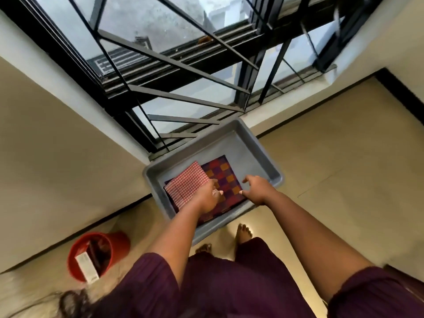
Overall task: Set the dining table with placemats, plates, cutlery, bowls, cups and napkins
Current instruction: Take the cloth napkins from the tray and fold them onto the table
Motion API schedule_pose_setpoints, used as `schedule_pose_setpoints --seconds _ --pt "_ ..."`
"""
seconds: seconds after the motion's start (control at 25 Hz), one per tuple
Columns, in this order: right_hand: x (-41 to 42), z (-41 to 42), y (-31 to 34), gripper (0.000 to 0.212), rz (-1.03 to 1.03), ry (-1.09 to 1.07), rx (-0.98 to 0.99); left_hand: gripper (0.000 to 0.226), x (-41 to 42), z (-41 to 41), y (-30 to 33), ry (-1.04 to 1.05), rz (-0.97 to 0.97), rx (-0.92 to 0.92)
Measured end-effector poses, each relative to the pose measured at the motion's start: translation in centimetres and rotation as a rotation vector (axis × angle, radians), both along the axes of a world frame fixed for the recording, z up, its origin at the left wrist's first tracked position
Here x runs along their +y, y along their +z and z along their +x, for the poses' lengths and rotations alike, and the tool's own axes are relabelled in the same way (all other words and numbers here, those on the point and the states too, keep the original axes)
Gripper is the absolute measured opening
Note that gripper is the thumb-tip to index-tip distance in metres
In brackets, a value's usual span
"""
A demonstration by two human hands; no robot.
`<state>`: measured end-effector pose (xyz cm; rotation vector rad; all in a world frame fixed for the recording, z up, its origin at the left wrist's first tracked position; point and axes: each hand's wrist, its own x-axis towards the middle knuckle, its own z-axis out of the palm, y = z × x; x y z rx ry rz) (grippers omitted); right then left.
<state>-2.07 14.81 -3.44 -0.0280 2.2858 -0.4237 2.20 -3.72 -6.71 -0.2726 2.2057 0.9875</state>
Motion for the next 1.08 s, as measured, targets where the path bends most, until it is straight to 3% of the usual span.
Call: schedule_pose_setpoints --seconds 0.28,0.52,0.56,0.68,0.84,0.96,1.08 --pt "0.2 -4.9 -11.5 0.036 -0.048 -0.139 -0.141 0.065 4.6 -4.5 -9.3 0.127 0.117 -0.161" --pt "0.1 -4.9 -19.4 0.017 -0.129 -0.342 -0.223 0.085 6.3 -2.2 -17.1 0.29 0.296 -0.176" --pt "0.0 -4.8 -19.2 0.009 -0.162 -0.379 -0.251 0.088 6.2 -1.9 -17.4 0.321 0.319 -0.175" --pt "-0.5 -4.7 -17.1 0.025 -0.227 -0.439 -0.294 0.083 6.0 -2.2 -13.4 0.344 0.338 -0.152" --pt "-1.9 -4.8 -9.6 0.023 -0.373 -0.457 -0.285 0.072 5.1 -3.3 -6.0 0.273 0.29 -0.045" --pt "-2.5 -4.4 -3.1 0.024 -0.426 -0.331 -0.166 0.071 4.2 -2.8 -1.1 0.181 0.212 0.095" --pt "-2.4 -3.8 2.1 0.033 -0.418 -0.136 -0.042 0.056 2.8 -2.8 3.6 0.068 0.012 0.176"
